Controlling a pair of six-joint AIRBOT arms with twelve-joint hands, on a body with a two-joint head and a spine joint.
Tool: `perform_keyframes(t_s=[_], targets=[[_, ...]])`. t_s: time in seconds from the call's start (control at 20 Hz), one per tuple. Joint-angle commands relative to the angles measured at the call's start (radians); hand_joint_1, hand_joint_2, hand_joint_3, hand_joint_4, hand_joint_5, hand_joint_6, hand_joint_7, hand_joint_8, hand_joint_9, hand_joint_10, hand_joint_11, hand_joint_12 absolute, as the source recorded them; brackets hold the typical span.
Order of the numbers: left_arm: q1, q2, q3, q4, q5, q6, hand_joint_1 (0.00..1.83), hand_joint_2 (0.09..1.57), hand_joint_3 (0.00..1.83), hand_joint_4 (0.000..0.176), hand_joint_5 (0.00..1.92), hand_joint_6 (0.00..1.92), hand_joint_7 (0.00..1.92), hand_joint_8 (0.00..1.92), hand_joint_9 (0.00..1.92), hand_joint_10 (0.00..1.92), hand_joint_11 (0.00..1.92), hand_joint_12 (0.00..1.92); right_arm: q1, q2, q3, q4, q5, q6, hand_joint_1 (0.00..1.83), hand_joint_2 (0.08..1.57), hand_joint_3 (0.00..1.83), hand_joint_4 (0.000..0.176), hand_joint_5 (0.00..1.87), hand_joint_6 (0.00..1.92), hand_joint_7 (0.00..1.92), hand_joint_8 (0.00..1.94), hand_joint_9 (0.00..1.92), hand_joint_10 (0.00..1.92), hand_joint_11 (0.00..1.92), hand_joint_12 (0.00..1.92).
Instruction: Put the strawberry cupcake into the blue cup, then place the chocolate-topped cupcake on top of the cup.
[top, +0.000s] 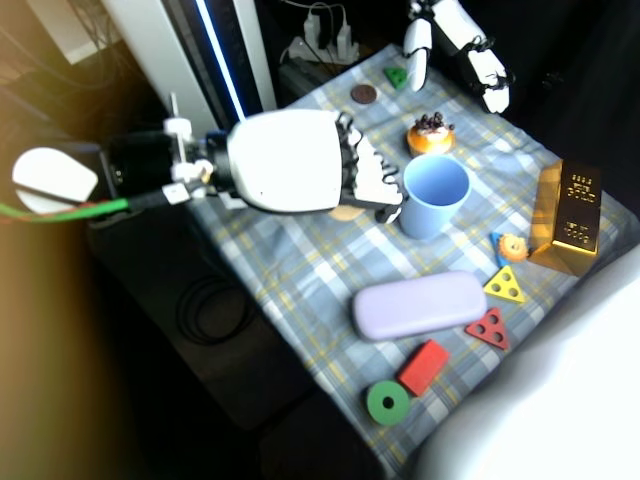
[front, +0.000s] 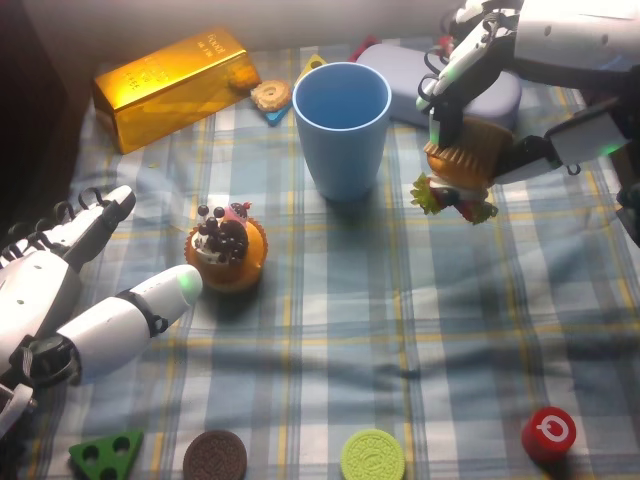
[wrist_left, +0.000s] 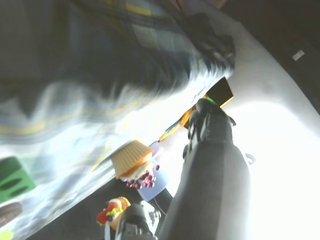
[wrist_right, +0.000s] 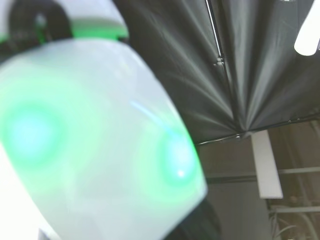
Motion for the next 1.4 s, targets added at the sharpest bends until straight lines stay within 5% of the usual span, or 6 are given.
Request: perform_keyframes(t_s=[0.0, 0.1, 0.6, 0.7, 0.8, 1.35], targets=[[-0.002, 0.003, 0.005, 0.046, -0.102, -0.002, 0.14, 1.02, 0.00, 0.146, 0.13, 0.00, 0.15, 0.00, 0.17, 0.00, 0.00, 0.39, 0.022, 0.006, 0.007, 0.061, 0.080, 0.003, 1.17, 1.05, 0.01, 0.000, 1.12, 0.69, 0.99, 0.77, 0.97, 0.84, 0.67, 1.49], [-0.002, 0.003, 0.005, 0.046, -0.101, -0.002, 0.14, 1.02, 0.00, 0.146, 0.12, 0.00, 0.14, 0.00, 0.17, 0.00, 0.00, 0.39, 0.041, 0.003, 0.016, 0.053, 0.073, 0.003, 1.25, 1.08, 0.00, 0.000, 1.07, 0.59, 1.03, 1.06, 0.96, 0.87, 0.70, 1.44], [-0.003, 0.002, 0.007, 0.046, -0.094, -0.002, 0.14, 1.03, 0.00, 0.121, 0.15, 0.00, 0.15, 0.00, 0.18, 0.00, 0.00, 0.42, 0.137, -0.007, 0.055, -0.006, 0.038, 0.021, 1.11, 1.07, 0.00, 0.000, 1.07, 0.82, 1.03, 0.01, 1.02, 0.02, 0.68, 0.77], [-0.003, 0.001, 0.008, 0.046, -0.090, -0.002, 0.10, 1.02, 0.00, 0.145, 0.13, 0.00, 0.14, 0.00, 0.16, 0.00, 0.00, 0.34, 0.143, -0.008, 0.058, -0.011, 0.031, 0.021, 1.08, 1.07, 0.00, 0.078, 1.07, 0.82, 1.03, 0.00, 1.05, 0.01, 0.64, 0.90], [-0.003, -0.001, 0.010, 0.046, -0.087, -0.002, 0.08, 1.03, 0.00, 0.141, 0.10, 0.00, 0.12, 0.00, 0.13, 0.00, 0.00, 0.27, 0.154, -0.013, 0.069, -0.012, 0.027, 0.022, 1.13, 1.07, 0.00, 0.000, 1.08, 0.80, 1.07, 0.01, 1.12, 0.02, 0.70, 1.05], [-0.004, 0.000, 0.016, 0.048, -0.076, -0.002, 0.13, 1.01, 0.00, 0.142, 0.12, 0.00, 0.13, 0.00, 0.16, 0.00, 0.00, 0.32, 0.216, -0.092, 0.148, -0.016, 0.028, 0.039, 1.14, 1.11, 0.00, 0.000, 1.00, 0.94, 0.96, 0.00, 0.93, 0.01, 0.42, 1.36]])
